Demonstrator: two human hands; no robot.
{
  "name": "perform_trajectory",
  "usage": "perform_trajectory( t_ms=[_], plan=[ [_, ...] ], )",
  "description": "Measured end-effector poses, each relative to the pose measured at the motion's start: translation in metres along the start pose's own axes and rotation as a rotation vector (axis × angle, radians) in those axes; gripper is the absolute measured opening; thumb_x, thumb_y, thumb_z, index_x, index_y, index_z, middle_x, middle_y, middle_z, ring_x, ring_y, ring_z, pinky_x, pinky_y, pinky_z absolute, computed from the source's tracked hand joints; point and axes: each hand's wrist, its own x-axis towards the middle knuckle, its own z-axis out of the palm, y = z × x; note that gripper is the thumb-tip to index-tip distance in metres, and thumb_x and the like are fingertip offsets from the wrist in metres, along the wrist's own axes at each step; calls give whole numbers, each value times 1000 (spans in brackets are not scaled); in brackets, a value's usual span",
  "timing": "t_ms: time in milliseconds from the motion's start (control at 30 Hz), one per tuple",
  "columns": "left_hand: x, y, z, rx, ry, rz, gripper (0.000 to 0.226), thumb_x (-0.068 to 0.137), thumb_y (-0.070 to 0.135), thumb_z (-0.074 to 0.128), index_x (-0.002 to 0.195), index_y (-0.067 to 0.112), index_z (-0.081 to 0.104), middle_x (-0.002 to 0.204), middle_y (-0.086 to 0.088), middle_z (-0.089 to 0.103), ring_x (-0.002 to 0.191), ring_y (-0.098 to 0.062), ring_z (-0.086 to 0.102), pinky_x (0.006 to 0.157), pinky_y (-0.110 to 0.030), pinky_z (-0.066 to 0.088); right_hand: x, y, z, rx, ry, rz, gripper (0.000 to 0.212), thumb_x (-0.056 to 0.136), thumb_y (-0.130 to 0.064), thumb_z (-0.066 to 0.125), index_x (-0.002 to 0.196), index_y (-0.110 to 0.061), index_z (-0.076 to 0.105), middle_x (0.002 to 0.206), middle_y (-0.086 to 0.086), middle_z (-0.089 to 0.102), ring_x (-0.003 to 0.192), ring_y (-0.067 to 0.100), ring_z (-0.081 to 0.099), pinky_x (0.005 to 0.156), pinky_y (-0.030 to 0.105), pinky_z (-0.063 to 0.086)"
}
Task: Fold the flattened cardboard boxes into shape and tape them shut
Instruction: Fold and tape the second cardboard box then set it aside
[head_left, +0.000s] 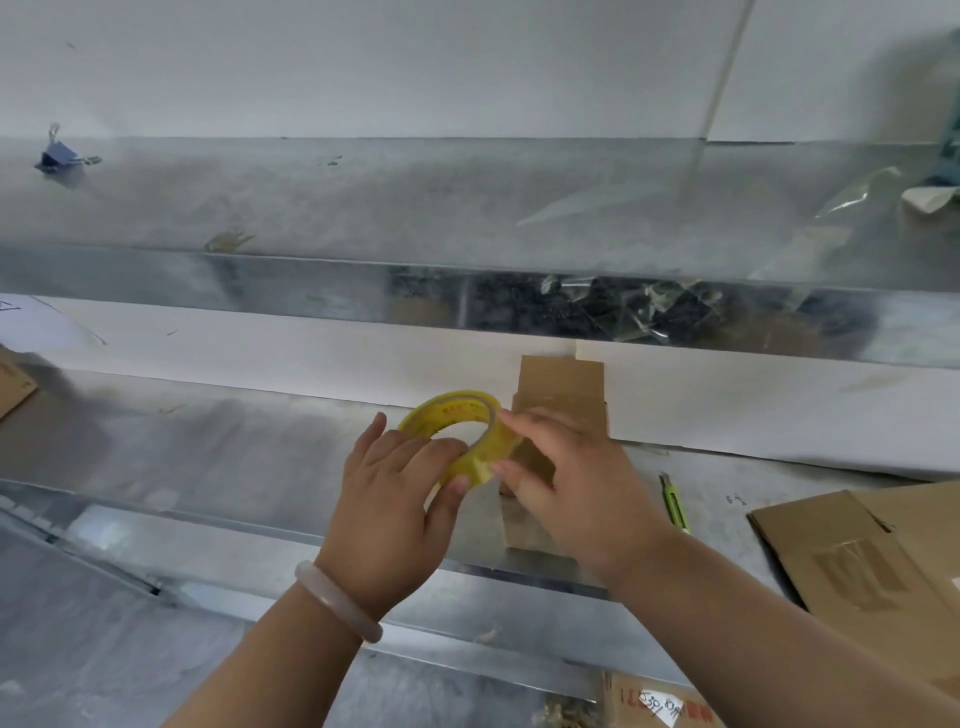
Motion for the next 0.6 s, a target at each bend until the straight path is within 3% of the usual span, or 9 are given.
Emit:
perform_trajectory(
  t_ms=[133,233,333,433,600],
  plan=[
    [-3,18,-2,39,-9,-16,21,91,32,50,104,22,62,97,5,69,93,-20,61,107,-47,35,-10,3,-8,-17,99,18,32,90,-35,68,121,-28,70,113,-10,69,99,10,64,87,21,46],
    [-4,31,-2,94,-15,-27,23,90,33,49,103,21,65,96,5,69,92,-21,62,107,-47,35,-16,7,-12,17,116,37,26,88,-32,72,114,-27,74,98,-9,72,85,8,65,79,17,49],
    [-5,41,-3,125,-9,-30,25,90,34,49,103,21,66,96,5,70,92,-20,63,107,-48,36,-20,10,-20,29,69,37,27,89,-31,70,115,-28,73,97,-9,69,86,5,61,75,4,38],
    [-6,48,-7,175,6,4,25,89,35,51,102,22,67,94,4,70,90,-20,64,105,-47,37,-24,10,-29,-30,7,-6,27,94,-32,62,120,-27,70,102,-8,67,91,9,60,79,14,42],
    [-3,52,-16,237,-22,13,29,87,43,52,100,25,70,88,6,73,82,-18,67,100,-43,40,-28,4,-42,-91,-68,-9,29,99,-33,53,125,-29,66,110,-8,64,100,8,57,84,15,39]
  ],
)
